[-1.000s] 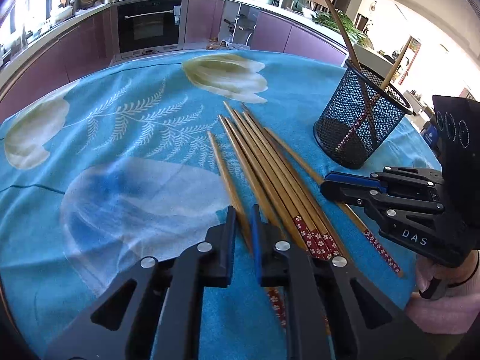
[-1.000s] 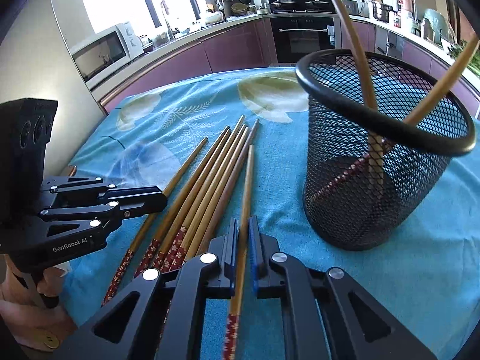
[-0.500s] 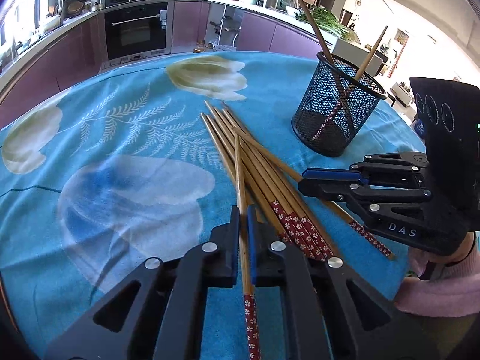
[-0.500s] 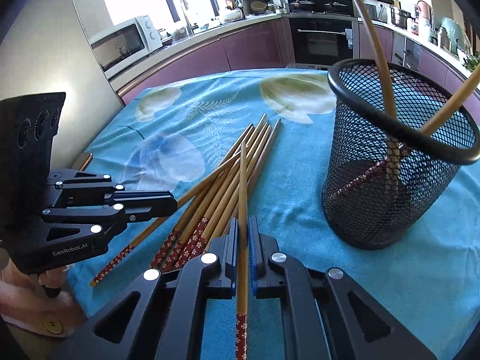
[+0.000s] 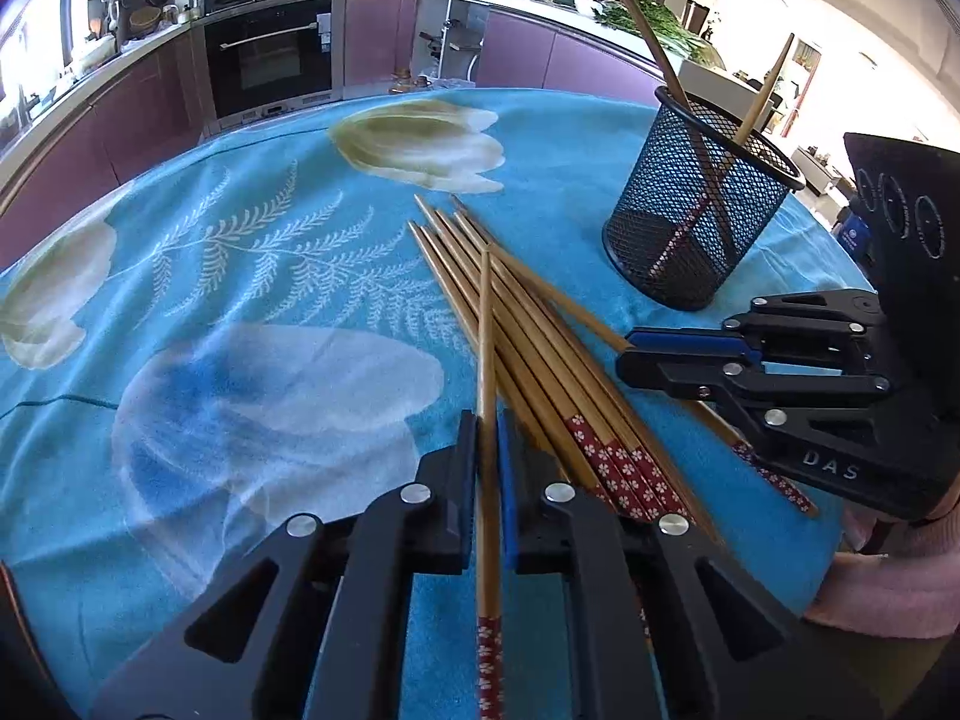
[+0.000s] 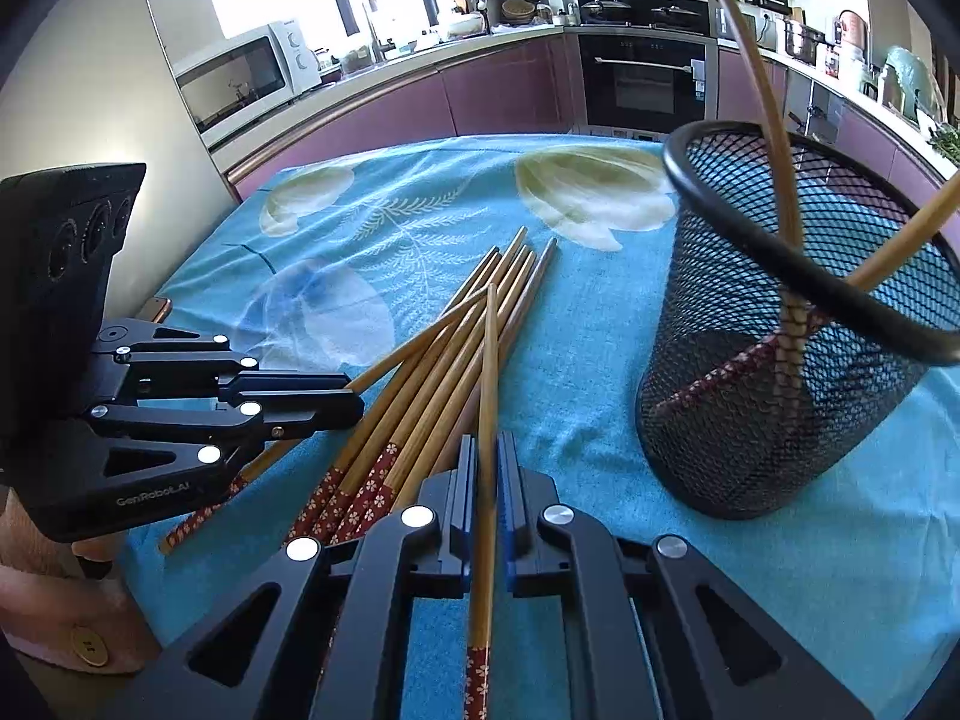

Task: Organize utensils
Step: 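Raise the left gripper's chopstick upright over the mesh cup while the right gripper carries its chopstick there, then drop the left gripper's chopstick into the mesh cup and open it while the right gripper releases its chopstick, then close the left gripper on a third chopstick from the pile while the right gripper grasps another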

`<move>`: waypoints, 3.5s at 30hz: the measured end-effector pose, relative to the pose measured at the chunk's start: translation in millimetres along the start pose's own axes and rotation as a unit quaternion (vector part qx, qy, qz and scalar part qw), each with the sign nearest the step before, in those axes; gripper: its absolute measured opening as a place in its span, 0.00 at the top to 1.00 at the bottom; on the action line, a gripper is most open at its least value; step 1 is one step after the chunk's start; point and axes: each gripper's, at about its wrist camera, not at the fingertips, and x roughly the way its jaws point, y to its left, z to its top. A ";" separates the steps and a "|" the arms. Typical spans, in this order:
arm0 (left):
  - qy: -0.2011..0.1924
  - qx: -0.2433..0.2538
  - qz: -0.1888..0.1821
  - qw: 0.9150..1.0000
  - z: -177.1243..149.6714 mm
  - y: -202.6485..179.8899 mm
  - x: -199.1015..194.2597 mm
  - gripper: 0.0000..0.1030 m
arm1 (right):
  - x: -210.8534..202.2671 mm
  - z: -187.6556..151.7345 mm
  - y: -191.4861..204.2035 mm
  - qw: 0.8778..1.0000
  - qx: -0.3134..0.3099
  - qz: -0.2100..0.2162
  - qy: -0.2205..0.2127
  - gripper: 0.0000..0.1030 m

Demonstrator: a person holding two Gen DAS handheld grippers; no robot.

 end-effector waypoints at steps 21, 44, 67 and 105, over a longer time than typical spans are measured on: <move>-0.117 0.021 -0.069 0.991 27.9 -22.0 -92.9 0.93 | -104.3 8.2 -23.6 0.990 0.026 0.002 -0.137 0.94; -0.220 0.030 -0.137 0.965 107.5 -55.2 -147.1 0.93 | -176.9 53.9 -47.0 0.970 0.008 -0.009 -0.243 0.94; -0.168 0.075 -0.092 0.979 139.9 -97.9 -101.9 0.93 | -146.1 69.9 -77.6 0.976 0.024 -0.048 -0.210 0.94; -0.118 0.033 -0.034 0.992 76.1 -43.0 -56.8 0.64 | -112.8 21.3 -44.2 0.986 0.006 0.011 -0.164 0.74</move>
